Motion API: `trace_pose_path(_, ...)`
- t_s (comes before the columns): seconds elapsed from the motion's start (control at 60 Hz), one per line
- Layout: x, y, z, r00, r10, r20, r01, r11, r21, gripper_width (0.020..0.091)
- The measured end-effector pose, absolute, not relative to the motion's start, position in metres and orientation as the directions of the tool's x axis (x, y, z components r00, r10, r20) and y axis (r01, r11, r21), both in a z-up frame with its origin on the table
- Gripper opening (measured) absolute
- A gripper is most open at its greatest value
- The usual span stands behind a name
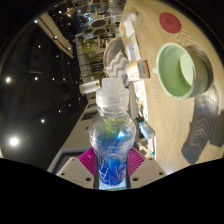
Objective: Pour water
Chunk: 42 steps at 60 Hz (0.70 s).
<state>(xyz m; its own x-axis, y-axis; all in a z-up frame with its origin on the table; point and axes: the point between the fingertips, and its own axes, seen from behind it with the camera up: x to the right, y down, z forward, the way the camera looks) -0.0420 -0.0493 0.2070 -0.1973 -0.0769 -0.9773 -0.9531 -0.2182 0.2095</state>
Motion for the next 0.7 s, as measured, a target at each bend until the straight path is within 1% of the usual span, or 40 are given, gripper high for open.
trace_pose_path(0.083, -0.032, -0.04, 0.186, -0.351, -0.092, -0.932, -0.912, -0.194, 0.363, 0.0352)
trace_pose_path(0.167, -0.03, -0.041, 0.175, -0.436, -0.114, -0.893, -0.872, -0.191, 0.45, 0.0353)
trace_pose_path(0.233, -0.028, -0.042, 0.165, -0.465, -0.134, -0.875, -0.856, -0.185, 0.483, 0.035)
trace_pose_path(0.283, -0.025, -0.05, 0.163, -0.483, -0.139, -0.865, -0.844, -0.188, 0.501, 0.035)
trace_pose_path(0.3, -0.025, -0.043, 0.16, -0.484, -0.141, -0.863, -0.843, -0.189, 0.504, 0.0352)
trace_pose_path(0.417, -0.022, -0.043, 0.167, -0.469, -0.154, -0.869, -0.843, -0.216, 0.493, 0.0353)
trace_pose_path(0.433, -0.023, -0.055, 0.171, -0.465, -0.154, -0.872, -0.843, -0.223, 0.489, 0.0353)
trace_pose_path(0.483, -0.022, -0.044, 0.173, -0.421, -0.164, -0.892, -0.859, -0.243, 0.45, 0.0352)
trace_pose_path(0.533, -0.023, -0.043, 0.177, -0.338, -0.172, -0.925, -0.885, -0.276, 0.374, 0.0351)
trace_pose_path(0.55, -0.021, -0.06, 0.183, -0.309, -0.168, -0.936, -0.891, -0.292, 0.347, 0.035)
trace_pose_path(0.583, -0.022, -0.05, 0.187, -0.219, -0.169, -0.961, -0.911, -0.317, 0.264, 0.0351)
trace_pose_path(0.683, -0.005, -0.062, 0.216, 0.06, -0.11, -0.992, -0.925, -0.379, -0.014, 0.0351)
trace_pose_path(0.7, -0.004, -0.052, 0.219, 0.114, -0.1, -0.988, -0.922, -0.382, -0.067, 0.0352)
